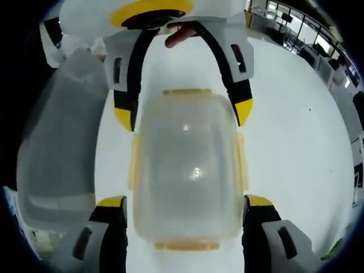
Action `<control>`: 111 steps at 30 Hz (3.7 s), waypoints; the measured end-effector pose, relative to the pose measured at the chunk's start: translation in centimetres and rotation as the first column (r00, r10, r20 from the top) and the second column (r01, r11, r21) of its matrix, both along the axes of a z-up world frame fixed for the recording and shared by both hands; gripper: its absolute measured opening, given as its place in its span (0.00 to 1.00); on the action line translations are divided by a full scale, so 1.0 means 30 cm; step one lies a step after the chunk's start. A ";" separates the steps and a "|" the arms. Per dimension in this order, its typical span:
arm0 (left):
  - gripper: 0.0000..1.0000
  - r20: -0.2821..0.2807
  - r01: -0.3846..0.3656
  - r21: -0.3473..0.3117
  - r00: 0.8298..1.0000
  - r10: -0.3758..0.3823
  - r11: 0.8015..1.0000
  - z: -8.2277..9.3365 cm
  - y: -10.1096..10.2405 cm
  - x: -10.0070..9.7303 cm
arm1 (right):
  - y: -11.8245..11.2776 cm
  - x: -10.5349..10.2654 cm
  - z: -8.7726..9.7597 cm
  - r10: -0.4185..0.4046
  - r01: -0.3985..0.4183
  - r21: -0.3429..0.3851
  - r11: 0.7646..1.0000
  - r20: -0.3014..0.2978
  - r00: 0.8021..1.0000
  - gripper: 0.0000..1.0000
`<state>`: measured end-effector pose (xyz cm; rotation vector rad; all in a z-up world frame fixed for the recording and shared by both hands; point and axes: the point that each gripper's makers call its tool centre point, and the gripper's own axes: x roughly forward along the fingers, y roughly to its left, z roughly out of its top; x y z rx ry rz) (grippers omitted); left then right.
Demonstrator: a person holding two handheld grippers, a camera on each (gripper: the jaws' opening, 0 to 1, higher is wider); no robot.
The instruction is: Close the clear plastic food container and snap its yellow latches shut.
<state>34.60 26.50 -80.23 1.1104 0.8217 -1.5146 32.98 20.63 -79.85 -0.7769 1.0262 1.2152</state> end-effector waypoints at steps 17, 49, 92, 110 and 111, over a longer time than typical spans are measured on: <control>0.86 0.023 -0.018 0.018 1.000 0.018 1.000 -0.026 -0.017 0.015 | 0.000 0.009 -0.027 0.006 -0.006 -0.020 1.000 0.014 1.000 0.82; 0.86 0.032 -0.065 0.029 0.997 0.064 0.997 -0.028 0.019 0.016 | 0.031 0.018 -0.031 0.025 -0.025 0.000 1.000 0.029 0.999 0.83; 0.89 0.038 -0.142 0.045 0.989 0.141 0.989 -0.045 0.184 0.039 | 0.216 0.055 -0.047 0.072 -0.072 0.015 0.997 0.031 0.997 0.87; 0.91 0.126 -0.134 0.091 0.985 0.122 0.987 -0.076 0.273 0.047 | 0.300 0.064 -0.038 0.075 -0.077 0.039 0.996 0.033 0.997 0.87; 0.91 0.125 -0.135 0.092 0.984 0.123 0.987 -0.076 0.276 0.046 | 0.304 0.065 -0.039 0.076 -0.078 0.040 0.996 0.033 0.997 0.87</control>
